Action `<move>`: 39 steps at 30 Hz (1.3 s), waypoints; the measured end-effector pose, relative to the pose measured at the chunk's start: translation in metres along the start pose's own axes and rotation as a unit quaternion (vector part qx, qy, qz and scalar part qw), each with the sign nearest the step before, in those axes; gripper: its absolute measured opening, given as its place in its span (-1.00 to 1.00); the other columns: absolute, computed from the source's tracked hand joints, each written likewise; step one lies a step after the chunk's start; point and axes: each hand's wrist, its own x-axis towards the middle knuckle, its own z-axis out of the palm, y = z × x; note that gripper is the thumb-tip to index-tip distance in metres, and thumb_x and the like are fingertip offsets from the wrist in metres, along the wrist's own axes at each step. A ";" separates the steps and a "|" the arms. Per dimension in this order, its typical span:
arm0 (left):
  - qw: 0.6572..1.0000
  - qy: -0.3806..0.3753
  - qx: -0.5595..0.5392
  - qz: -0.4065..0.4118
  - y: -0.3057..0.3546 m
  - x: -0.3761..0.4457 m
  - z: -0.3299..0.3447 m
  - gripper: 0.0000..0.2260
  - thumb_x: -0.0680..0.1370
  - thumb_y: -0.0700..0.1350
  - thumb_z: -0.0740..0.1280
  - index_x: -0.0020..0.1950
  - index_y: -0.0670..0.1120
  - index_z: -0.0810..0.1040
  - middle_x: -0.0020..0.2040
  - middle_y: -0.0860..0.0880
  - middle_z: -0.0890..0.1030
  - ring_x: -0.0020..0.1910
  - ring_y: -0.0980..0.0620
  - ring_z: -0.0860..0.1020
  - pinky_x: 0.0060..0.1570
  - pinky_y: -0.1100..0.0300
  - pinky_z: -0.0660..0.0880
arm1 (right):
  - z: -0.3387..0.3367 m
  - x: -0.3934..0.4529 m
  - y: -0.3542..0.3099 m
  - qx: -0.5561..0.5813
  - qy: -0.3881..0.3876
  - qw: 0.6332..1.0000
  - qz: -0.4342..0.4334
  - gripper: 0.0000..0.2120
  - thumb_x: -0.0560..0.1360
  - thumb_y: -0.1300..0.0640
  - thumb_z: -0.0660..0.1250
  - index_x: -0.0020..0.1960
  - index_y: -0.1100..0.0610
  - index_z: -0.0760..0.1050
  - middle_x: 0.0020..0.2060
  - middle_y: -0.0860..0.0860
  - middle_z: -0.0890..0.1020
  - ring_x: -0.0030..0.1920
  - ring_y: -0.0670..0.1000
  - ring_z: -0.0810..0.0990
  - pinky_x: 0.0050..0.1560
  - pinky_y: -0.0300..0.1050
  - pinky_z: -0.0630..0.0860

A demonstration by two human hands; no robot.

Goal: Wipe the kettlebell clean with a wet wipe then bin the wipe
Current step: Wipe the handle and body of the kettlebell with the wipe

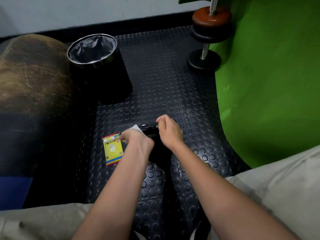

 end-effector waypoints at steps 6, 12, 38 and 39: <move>0.999 -0.002 -0.008 0.043 -0.025 -0.010 0.006 -0.36 0.57 0.38 -0.01 0.49 0.01 0.33 0.41 -0.04 0.45 0.35 -0.15 0.46 0.40 -0.03 0.35 | 0.001 0.001 -0.001 0.010 0.002 1.000 0.003 -0.61 0.57 -0.16 -0.11 0.06 -0.14 0.47 0.06 -0.07 0.62 0.13 0.08 0.54 0.26 0.21 0.40; 1.000 -0.015 0.018 -0.005 0.012 0.011 -0.006 -0.54 0.73 -0.04 -0.09 0.55 -0.26 0.20 0.53 -0.16 0.28 0.52 -0.16 0.23 0.40 0.08 0.25 | -0.002 0.001 0.000 0.004 -0.008 1.000 -0.002 -0.66 0.66 -0.11 -0.07 0.11 -0.13 0.48 0.12 -0.07 0.61 0.18 0.09 0.53 0.28 0.19 0.39; 0.998 -0.024 -0.041 -0.030 -0.001 -0.010 0.006 -0.45 0.57 0.30 0.03 0.34 -0.04 0.47 0.24 -0.06 0.53 0.32 -0.24 0.44 0.37 -0.06 0.29 | -0.002 0.001 -0.002 0.017 -0.006 1.000 0.002 -0.58 0.56 -0.15 -0.11 0.08 -0.13 0.51 0.12 -0.07 0.62 0.19 0.07 0.52 0.29 0.22 0.38; 0.998 -0.030 -0.025 -0.053 0.009 -0.019 0.004 -0.48 0.60 0.22 0.06 0.37 -0.08 0.45 0.34 -0.09 0.49 0.41 -0.23 0.35 0.46 -0.04 0.16 | -0.002 0.001 -0.002 0.016 -0.008 1.000 0.001 -0.60 0.58 -0.14 -0.10 0.07 -0.13 0.50 0.12 -0.08 0.62 0.19 0.07 0.52 0.30 0.22 0.39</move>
